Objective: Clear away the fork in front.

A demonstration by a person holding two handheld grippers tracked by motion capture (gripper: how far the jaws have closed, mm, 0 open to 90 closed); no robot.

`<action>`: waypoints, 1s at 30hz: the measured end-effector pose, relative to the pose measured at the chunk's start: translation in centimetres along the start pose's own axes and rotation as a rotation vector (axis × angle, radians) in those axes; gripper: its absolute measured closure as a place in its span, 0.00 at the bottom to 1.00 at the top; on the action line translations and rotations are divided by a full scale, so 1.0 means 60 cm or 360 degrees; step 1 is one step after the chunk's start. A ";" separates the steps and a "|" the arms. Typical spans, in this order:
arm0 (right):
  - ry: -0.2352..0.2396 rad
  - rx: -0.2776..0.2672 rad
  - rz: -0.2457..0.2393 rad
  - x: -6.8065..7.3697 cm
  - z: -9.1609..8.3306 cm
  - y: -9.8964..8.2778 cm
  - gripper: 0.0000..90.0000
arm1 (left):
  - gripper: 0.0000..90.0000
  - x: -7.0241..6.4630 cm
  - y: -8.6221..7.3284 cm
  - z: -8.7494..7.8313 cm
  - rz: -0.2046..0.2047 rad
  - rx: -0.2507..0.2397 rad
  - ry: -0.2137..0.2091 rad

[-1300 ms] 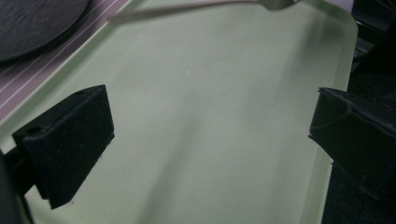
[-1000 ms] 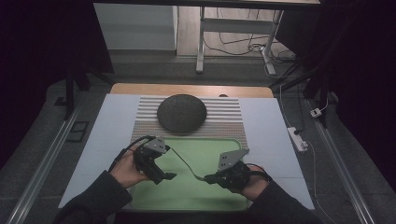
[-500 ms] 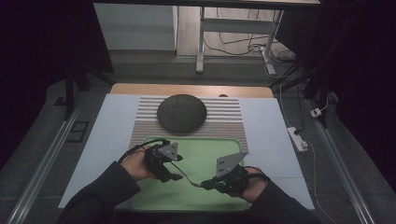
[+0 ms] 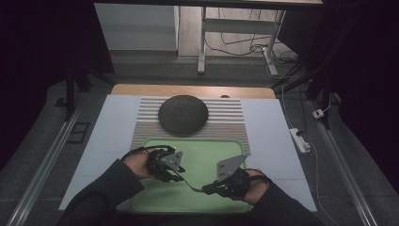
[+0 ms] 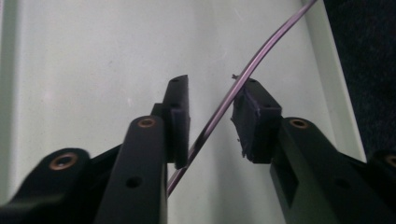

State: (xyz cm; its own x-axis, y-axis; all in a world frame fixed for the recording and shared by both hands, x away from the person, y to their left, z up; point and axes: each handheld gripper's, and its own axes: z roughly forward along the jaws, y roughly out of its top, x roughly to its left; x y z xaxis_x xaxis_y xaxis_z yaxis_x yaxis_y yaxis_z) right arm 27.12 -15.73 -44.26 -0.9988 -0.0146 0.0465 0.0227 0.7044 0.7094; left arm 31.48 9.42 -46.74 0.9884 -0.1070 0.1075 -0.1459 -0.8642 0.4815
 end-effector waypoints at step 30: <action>-0.0090 -0.0098 0.0118 -0.022 -0.007 -0.010 0.58 | 0.96 -0.018 -0.002 0.004 0.0376 0.0089 -0.0090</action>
State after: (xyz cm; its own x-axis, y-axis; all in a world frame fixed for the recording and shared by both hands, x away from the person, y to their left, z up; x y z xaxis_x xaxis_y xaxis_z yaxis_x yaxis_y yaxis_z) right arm 28.42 -16.46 -44.46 -0.9951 0.0770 0.0619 0.0974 0.6570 0.7476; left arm 30.44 9.52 -47.10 0.9282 -0.3353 0.1614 -0.3721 -0.8377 0.3998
